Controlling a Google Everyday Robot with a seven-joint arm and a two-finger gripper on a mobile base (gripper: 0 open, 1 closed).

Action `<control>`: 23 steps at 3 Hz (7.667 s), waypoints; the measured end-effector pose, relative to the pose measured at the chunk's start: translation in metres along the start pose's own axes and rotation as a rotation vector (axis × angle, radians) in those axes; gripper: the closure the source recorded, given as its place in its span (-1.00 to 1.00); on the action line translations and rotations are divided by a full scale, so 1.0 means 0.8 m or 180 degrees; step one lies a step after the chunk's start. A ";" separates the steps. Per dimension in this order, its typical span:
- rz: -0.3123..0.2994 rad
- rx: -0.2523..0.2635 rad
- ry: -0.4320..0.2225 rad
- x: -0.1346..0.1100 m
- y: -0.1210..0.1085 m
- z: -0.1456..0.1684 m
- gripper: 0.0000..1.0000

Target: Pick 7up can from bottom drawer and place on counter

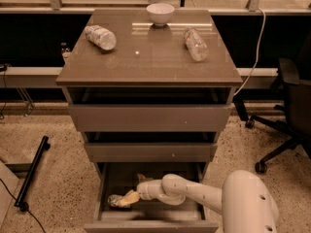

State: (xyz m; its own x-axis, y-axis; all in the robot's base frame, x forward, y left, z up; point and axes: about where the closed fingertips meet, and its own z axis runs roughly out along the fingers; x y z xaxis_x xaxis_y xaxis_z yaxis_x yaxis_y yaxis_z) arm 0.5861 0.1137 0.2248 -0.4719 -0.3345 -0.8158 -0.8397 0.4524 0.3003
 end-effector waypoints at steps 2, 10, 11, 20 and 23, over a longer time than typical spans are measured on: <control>0.0205 0.0068 0.0231 0.042 -0.008 0.042 -1.00; 0.0420 -0.0506 0.0226 0.052 0.039 0.066 1.00; 0.0385 -0.0521 0.0013 0.026 0.036 0.025 1.00; -0.2033 -0.0033 -0.0215 -0.317 0.173 -0.477 1.00; -0.2536 0.0483 -0.0024 -0.434 0.176 -0.543 1.00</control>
Offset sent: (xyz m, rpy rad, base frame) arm -0.0021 0.0196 -0.0706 -0.0812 0.1221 -0.0387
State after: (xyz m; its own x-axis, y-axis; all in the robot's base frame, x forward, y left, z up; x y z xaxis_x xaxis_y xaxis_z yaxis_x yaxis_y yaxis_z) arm 0.5154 -0.0653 0.7650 0.2548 -0.5981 -0.7599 -0.8770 0.1881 -0.4422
